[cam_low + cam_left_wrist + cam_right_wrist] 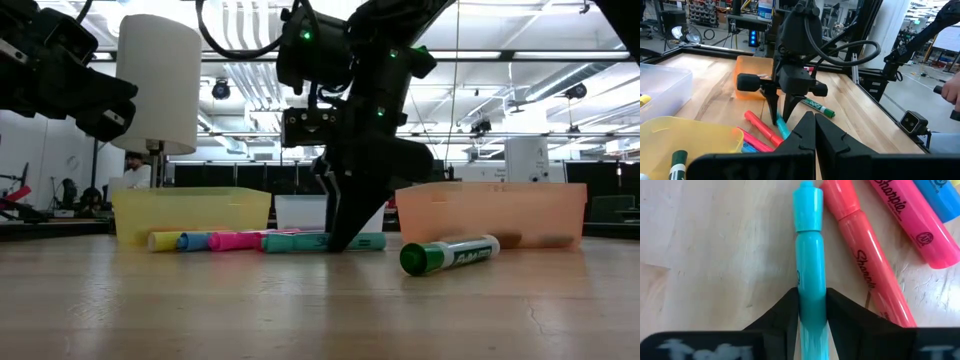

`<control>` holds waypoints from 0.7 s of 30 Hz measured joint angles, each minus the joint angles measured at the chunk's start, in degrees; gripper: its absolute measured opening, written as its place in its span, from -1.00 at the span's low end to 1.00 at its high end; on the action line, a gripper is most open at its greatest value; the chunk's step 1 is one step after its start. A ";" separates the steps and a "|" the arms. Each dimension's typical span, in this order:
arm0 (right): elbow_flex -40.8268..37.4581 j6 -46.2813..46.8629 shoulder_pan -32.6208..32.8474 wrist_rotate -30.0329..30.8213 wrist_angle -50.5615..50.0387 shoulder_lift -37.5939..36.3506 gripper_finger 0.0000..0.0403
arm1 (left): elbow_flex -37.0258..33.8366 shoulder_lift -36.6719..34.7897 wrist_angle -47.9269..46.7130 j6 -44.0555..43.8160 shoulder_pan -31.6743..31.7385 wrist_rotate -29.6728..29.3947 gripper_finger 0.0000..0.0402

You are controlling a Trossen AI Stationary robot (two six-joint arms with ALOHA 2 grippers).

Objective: Pick & Place Markers
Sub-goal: Put the light blue highlighter into the transparent bin

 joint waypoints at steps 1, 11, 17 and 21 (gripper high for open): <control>-0.02 -0.02 0.00 -0.05 0.02 0.00 -0.55 | 0.00 0.00 0.00 -0.01 0.01 0.02 -1.00; 0.61 1.57 0.00 0.04 -0.88 -0.52 -0.65 | 0.00 0.00 0.00 0.01 0.01 0.00 -1.00; 5.60 2.39 0.16 0.07 -4.79 -0.88 -0.65 | 0.00 0.00 0.00 -0.02 -0.02 -0.01 -1.00; 10.08 2.80 0.53 0.15 -7.07 -0.94 -0.65 | 0.00 0.00 0.00 0.01 0.00 0.00 -1.00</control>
